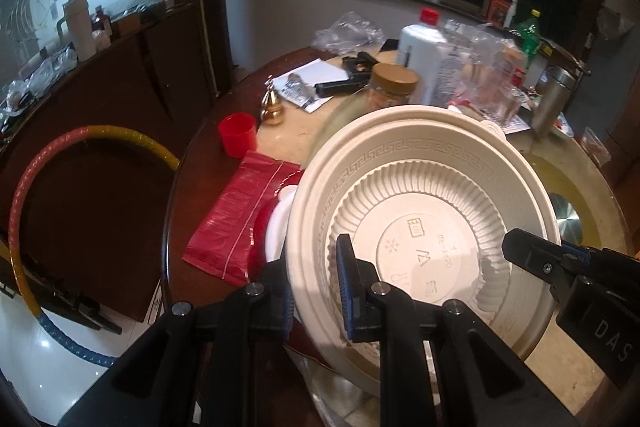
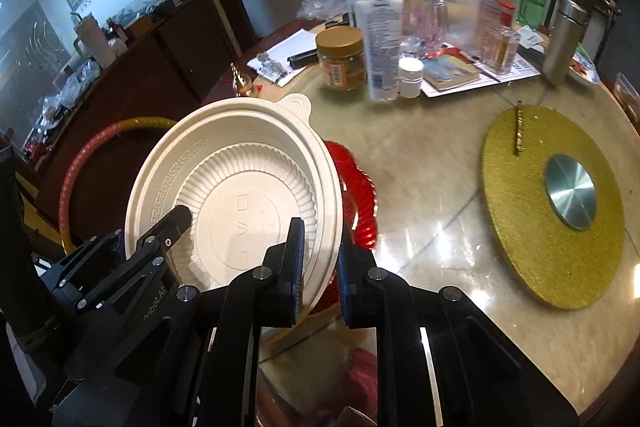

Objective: Organize plates and bowls
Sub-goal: 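Lower the cream plastic bowl onto the stack with both tools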

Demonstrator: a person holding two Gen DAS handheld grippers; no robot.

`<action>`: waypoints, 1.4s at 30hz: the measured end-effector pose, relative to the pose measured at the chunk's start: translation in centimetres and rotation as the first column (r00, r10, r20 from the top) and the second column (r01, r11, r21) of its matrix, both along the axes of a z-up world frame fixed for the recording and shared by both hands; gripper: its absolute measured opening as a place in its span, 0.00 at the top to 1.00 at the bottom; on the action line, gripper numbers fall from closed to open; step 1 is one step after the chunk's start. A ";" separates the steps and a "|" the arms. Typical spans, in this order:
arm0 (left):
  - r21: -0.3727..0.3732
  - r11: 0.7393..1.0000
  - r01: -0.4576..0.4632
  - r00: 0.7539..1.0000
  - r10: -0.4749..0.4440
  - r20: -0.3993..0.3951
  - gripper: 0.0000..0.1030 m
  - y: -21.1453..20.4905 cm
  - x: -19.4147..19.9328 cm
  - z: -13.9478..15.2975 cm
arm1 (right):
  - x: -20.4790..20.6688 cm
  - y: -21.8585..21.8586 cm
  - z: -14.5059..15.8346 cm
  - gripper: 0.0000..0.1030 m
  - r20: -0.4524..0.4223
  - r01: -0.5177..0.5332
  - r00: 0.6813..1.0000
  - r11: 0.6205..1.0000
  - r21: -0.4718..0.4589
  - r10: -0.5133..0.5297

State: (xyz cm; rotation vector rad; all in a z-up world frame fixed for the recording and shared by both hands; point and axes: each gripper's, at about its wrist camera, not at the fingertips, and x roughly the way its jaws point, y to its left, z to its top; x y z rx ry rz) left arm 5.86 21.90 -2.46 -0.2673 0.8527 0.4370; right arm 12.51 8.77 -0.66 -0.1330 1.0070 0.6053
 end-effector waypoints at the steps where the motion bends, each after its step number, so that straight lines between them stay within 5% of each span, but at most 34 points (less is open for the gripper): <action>1: 0.001 1.000 -0.004 1.000 0.004 -0.005 0.83 0.2 0.1 -0.2 | 0.2 0.4 -0.3 0.86 -0.006 -0.004 1.000 1.000 -0.007 0.004; 42: 0.032 0.998 -0.060 0.991 0.064 -0.117 0.80 2.9 2.3 -3.2 | 2.3 5.9 -3.9 0.79 -0.006 -0.030 1.000 0.987 -0.160 0.030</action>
